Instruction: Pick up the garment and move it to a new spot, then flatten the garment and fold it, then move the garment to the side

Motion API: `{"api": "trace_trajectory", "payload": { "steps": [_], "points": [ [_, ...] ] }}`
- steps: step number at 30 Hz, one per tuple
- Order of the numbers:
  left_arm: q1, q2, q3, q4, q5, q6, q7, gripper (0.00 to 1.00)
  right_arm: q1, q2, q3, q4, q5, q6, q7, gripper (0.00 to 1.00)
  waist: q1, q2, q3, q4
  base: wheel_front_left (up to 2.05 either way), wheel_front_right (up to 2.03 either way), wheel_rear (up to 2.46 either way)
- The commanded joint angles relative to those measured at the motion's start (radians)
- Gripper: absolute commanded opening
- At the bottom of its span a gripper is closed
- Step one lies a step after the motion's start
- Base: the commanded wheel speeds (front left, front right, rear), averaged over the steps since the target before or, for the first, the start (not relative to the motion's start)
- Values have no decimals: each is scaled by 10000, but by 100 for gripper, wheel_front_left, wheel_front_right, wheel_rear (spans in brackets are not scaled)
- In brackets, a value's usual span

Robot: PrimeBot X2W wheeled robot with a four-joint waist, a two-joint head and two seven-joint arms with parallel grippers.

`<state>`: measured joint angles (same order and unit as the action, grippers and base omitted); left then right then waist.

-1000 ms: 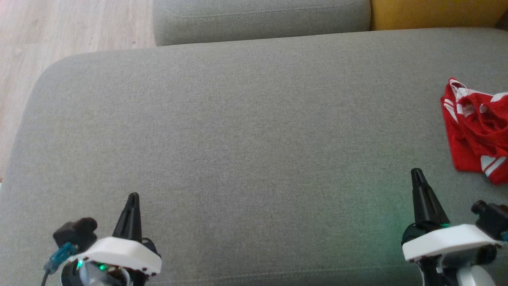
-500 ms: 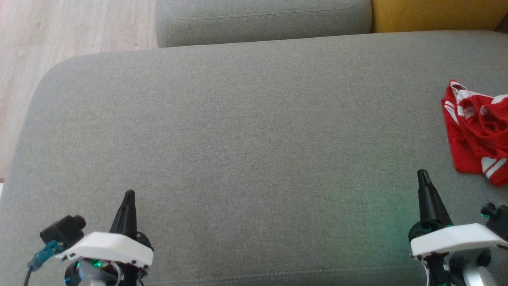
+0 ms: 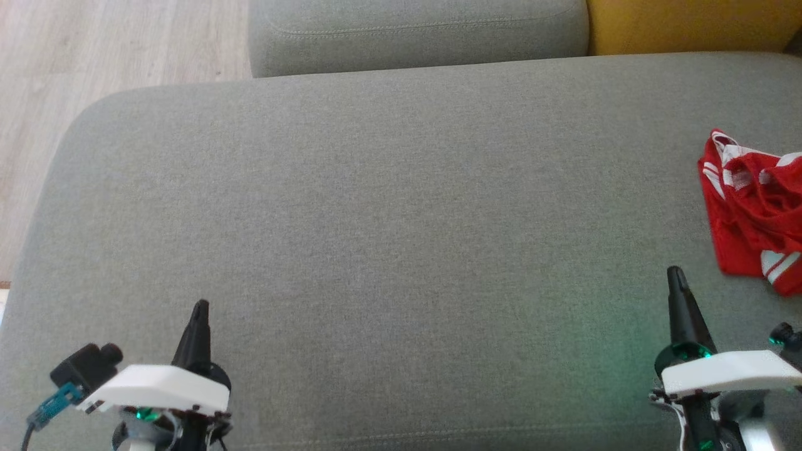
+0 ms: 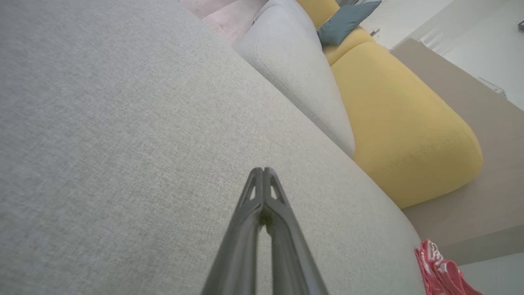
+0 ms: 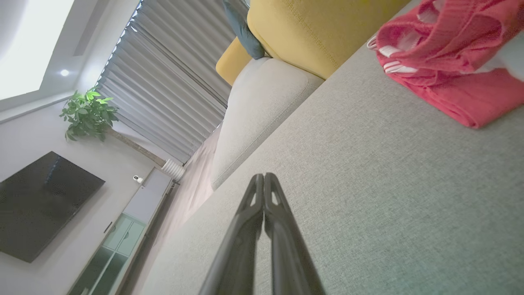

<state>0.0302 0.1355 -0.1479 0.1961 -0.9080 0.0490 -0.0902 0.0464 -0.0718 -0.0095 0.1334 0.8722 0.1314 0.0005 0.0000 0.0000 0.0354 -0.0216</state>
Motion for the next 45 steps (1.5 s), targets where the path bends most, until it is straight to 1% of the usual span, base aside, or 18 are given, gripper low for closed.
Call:
{"api": "trace_trajectory", "payload": {
  "steps": [1, 45],
  "points": [
    [-595, 48, 305, -277, -297, -156, 37, 0, -587, -150, 19, -263, 335, -3, 38, 0, 0, 0, -7, 5, 0, 0, 0],
    [-1119, -387, 1648, 244, -5187, -1298, 1214, 0, -1228, -91, -448, 679, 5453, -6, 578, 0, 0, 0, -226, 152, 0, 0, 0]
  ]
}}
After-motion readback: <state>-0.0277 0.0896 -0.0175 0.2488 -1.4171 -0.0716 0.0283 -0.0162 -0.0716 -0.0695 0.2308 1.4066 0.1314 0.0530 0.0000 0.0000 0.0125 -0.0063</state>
